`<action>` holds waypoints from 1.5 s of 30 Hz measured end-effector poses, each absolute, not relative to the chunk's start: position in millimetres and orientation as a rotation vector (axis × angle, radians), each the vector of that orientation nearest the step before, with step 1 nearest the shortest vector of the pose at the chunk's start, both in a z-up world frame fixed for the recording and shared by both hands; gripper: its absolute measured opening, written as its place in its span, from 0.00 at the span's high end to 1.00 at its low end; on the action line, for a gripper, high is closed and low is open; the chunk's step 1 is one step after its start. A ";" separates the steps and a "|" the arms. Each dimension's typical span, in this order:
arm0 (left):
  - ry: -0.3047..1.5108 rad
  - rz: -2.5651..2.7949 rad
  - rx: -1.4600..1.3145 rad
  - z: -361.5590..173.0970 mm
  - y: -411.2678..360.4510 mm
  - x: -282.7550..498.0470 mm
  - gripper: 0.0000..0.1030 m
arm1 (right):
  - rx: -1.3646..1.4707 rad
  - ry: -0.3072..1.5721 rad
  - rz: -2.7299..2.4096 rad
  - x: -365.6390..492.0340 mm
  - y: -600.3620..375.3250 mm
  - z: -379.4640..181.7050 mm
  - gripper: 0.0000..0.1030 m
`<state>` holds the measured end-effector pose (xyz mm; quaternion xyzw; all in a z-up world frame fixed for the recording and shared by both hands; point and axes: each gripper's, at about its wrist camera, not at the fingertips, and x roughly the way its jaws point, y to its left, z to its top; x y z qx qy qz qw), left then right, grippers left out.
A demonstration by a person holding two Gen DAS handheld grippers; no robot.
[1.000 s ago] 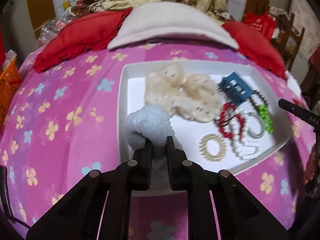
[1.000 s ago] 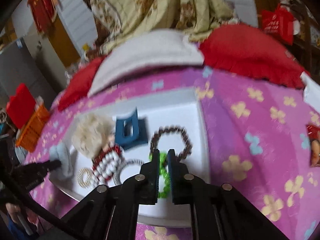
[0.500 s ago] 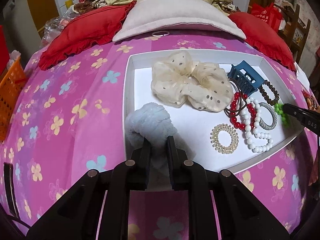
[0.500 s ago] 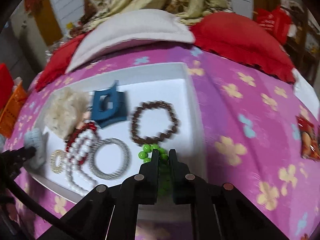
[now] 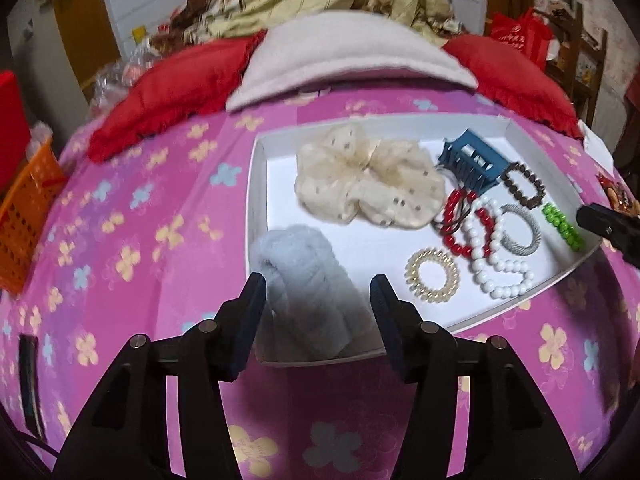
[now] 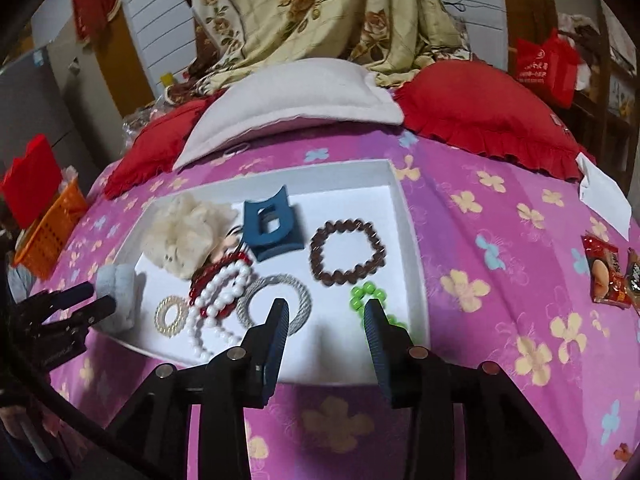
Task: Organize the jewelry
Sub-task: 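Open both tools and withdraw them from the tray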
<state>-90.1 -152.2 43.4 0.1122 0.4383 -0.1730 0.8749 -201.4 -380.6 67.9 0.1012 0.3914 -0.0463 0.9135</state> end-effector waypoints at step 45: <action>0.537 -0.093 0.036 129.1 -77.1 -254.9 0.18 | 0.257 0.745 -0.024 -305.7 -314.4 57.6 0.59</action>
